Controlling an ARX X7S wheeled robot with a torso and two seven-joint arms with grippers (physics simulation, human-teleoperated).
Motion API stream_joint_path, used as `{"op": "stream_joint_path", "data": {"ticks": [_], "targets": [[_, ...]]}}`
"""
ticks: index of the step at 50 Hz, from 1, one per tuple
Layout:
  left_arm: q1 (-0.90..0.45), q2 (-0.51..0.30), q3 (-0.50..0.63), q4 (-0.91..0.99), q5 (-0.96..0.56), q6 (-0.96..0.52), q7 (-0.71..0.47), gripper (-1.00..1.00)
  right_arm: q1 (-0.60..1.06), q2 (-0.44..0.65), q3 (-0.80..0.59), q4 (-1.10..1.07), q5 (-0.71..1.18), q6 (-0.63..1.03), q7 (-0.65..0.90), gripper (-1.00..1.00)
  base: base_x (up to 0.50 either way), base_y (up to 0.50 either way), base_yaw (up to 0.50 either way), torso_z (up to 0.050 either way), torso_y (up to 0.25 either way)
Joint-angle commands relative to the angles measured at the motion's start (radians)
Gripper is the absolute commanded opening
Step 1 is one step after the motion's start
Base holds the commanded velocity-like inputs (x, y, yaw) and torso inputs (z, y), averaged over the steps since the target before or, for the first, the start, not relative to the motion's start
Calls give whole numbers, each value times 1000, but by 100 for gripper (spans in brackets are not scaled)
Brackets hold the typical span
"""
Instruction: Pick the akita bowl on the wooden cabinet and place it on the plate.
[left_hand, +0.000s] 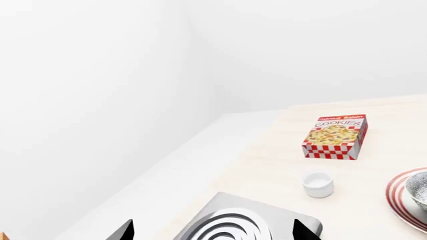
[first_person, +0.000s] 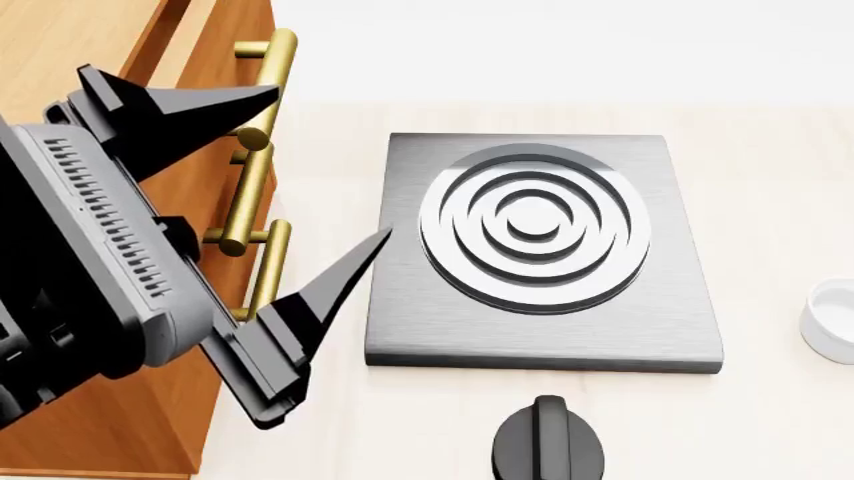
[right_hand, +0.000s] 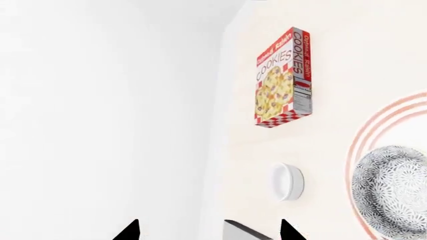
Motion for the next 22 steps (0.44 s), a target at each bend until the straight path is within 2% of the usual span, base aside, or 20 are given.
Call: {"op": "stream_joint_path", "data": {"ticks": [1, 4, 7, 15, 19, 22], "targets": [[6, -4, 2, -1, -2, 7, -3, 100, 4, 63, 103, -145, -64, 15, 91, 100, 0, 0, 0, 0, 0], [10, -6, 1, 2, -4, 8, -4, 100, 22, 77, 121, -172, -77, 28, 127, 100, 0, 0, 0, 0, 0], [10, -7, -5, 4, -10, 6, -6, 100, 115, 38, 165, -175, -38, 142, 158, 100, 0, 0, 0, 0, 0], [17, -9, -10, 5, -15, 9, -10, 100, 562, -200, 356, -174, 149, 700, 350, 100, 0, 0, 0, 0, 0], [17, -10, -15, 9, -21, 8, -12, 100, 688, -245, 381, -174, 201, 824, 410, 100, 0, 0, 0, 0, 0], [21, -12, -16, 9, -22, 11, -13, 100, 704, -250, 382, -174, 211, 834, 415, 100, 0, 0, 0, 0, 0]]}}
